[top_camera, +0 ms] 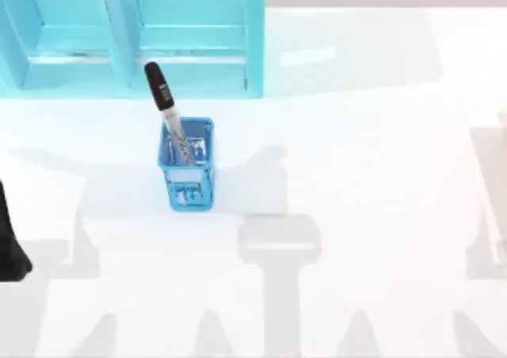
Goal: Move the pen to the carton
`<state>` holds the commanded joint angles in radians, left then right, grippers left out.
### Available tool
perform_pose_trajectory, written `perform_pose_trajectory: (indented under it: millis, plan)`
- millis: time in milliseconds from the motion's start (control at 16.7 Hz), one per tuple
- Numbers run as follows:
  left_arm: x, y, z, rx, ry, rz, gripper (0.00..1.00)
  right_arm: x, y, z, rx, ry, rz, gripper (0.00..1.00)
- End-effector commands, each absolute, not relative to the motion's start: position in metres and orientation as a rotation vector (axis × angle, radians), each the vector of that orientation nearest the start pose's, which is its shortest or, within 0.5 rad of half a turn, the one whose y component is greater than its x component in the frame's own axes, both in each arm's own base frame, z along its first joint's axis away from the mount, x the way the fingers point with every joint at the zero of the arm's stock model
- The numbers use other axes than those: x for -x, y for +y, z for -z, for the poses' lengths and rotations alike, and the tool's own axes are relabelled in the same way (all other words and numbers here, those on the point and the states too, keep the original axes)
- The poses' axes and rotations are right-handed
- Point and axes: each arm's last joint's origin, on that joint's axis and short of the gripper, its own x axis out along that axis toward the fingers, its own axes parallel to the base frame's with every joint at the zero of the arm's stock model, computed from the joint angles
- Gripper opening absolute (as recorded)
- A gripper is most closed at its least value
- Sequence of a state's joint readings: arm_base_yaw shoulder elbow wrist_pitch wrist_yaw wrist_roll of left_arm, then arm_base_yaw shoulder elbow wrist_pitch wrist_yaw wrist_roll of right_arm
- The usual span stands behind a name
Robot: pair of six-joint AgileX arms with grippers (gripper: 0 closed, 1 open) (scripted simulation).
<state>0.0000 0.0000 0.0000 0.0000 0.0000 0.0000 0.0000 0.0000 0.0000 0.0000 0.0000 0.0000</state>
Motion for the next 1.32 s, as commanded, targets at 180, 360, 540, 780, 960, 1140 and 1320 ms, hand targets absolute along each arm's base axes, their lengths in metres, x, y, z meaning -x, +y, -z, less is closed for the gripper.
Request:
perform_pose_trajectory:
  millis: [180,360,540,780,960,1140,1320]
  plan:
    - [-0.106,-0.001,-0.16,0.0,0.0,0.0,1.0,-0.106,-0.001,-0.162,-0.001,0.002,-0.007,1.0]
    - [-0.106,-0.001,-0.16,0.0,0.0,0.0,1.0,-0.109,0.005,-0.178,-0.005,0.023,-0.07,1.0]
    - [-0.106,-0.001,-0.16,0.0,0.0,0.0,1.0,-0.12,0.016,-0.205,-0.01,0.077,-0.173,1.0]
    - [-0.106,-0.001,-0.16,0.0,0.0,0.0,1.0,-0.161,0.046,-0.241,-0.012,0.203,-0.345,1.0]
    - [-0.106,-0.001,-0.16,0.0,0.0,0.0,1.0,-0.208,0.086,-0.255,-0.007,0.307,-0.483,1.0]
    - [-0.106,-0.001,-0.16,0.0,0.0,0.0,1.0,-0.254,0.138,-0.249,0.006,0.404,-0.613,1.0]
    - [-0.106,-0.001,-0.16,0.0,0.0,0.0,1.0,-0.288,0.194,-0.227,0.023,0.49,-0.725,1.0]
